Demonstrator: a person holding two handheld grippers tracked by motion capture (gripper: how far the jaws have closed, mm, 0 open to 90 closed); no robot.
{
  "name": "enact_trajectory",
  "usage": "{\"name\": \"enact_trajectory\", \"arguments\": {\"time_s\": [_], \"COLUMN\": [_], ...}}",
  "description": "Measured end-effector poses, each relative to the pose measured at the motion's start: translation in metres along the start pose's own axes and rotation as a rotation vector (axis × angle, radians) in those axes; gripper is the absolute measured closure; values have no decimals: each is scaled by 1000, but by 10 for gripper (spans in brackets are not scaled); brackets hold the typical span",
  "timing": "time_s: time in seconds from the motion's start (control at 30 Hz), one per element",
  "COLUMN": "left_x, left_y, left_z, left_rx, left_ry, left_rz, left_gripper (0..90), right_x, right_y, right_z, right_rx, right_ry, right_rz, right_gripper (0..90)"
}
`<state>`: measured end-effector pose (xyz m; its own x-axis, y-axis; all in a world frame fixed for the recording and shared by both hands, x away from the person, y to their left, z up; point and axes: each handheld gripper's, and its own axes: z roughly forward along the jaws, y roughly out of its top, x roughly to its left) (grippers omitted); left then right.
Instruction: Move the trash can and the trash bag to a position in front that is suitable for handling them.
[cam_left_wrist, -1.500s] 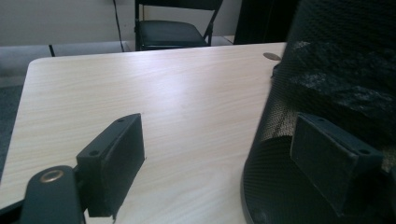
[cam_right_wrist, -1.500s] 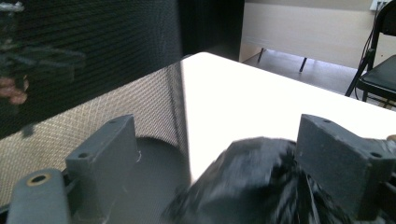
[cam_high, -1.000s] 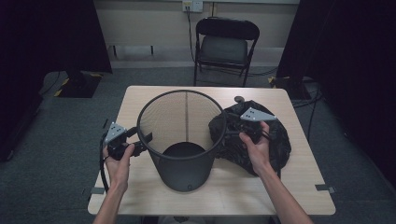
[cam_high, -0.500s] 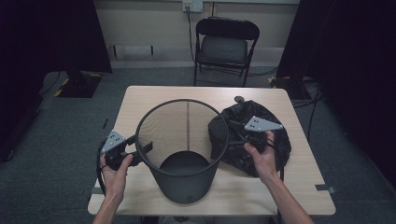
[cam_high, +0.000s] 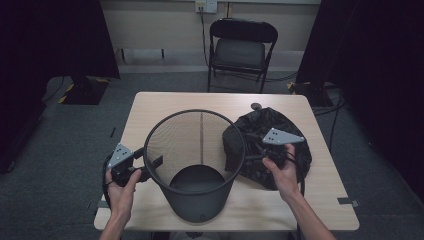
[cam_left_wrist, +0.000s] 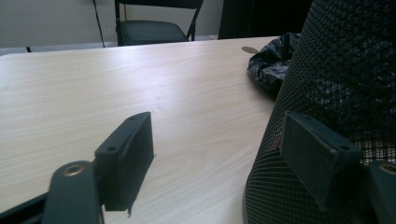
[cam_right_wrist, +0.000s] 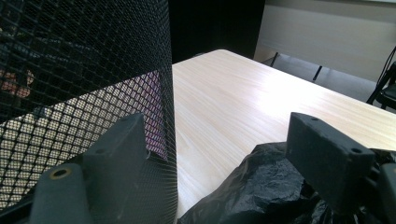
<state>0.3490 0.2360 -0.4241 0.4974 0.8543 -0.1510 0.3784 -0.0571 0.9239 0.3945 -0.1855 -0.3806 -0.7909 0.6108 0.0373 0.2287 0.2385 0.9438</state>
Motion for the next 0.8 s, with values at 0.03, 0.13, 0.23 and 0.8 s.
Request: {"name": "enact_trajectory", "arguments": {"time_s": [0.03, 0.13, 0.23, 0.8], "left_x": [0, 0, 0, 1], "left_y": [-1, -5, -15, -69], "left_z": [1, 1, 1, 16], "left_rx": [1, 47, 108, 371], "left_ry": [1, 29, 24, 34], "left_rz": [-4, 29, 36, 112], "left_gripper": [220, 203, 204, 195], "right_x": [0, -2, -7, -89], "right_y": [0, 1, 0, -30], "right_z": [0, -2, -8, -64], "right_rx": [6, 22, 66, 165], "right_ry": [-4, -3, 21, -208], "right_rz": [3, 7, 21, 82], "right_gripper": [153, 119, 119, 168]}}
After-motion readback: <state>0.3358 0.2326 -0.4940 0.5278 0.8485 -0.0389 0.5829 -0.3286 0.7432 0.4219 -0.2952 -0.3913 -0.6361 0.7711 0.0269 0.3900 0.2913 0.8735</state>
